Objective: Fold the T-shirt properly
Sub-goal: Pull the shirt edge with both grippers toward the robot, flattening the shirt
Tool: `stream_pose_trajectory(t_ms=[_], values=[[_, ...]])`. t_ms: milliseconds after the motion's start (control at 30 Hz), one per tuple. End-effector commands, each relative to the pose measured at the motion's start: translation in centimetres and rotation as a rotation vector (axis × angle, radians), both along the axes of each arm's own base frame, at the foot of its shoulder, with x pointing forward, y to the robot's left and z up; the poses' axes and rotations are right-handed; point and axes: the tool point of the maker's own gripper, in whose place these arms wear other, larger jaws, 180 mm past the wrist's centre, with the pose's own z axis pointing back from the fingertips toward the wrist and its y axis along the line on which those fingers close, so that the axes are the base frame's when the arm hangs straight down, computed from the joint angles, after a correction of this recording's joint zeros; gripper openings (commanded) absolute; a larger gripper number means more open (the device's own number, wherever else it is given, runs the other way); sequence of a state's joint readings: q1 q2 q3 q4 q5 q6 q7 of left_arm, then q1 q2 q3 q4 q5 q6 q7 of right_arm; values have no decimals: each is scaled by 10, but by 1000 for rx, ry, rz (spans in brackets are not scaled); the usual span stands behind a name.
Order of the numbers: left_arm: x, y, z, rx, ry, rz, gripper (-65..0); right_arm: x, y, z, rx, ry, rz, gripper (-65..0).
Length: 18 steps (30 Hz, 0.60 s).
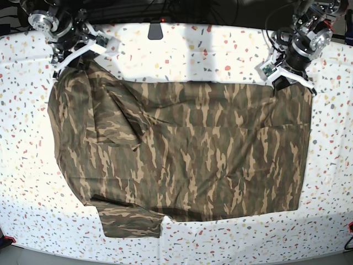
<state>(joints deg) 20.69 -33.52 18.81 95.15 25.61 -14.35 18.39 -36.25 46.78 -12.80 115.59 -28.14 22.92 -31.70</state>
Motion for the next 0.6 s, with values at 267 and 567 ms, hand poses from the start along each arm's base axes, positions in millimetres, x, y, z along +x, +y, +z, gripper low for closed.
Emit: stream_pose_trajectory(t_ms=[267, 567], values=[[-3, -1, 0, -4, 15, -15, -650, 14, -21, -11, -27, -14, -18, -410], [-2, -1, 1, -4, 14, -15, -650, -9, 9, -29, 49, 77, 20, -410]])
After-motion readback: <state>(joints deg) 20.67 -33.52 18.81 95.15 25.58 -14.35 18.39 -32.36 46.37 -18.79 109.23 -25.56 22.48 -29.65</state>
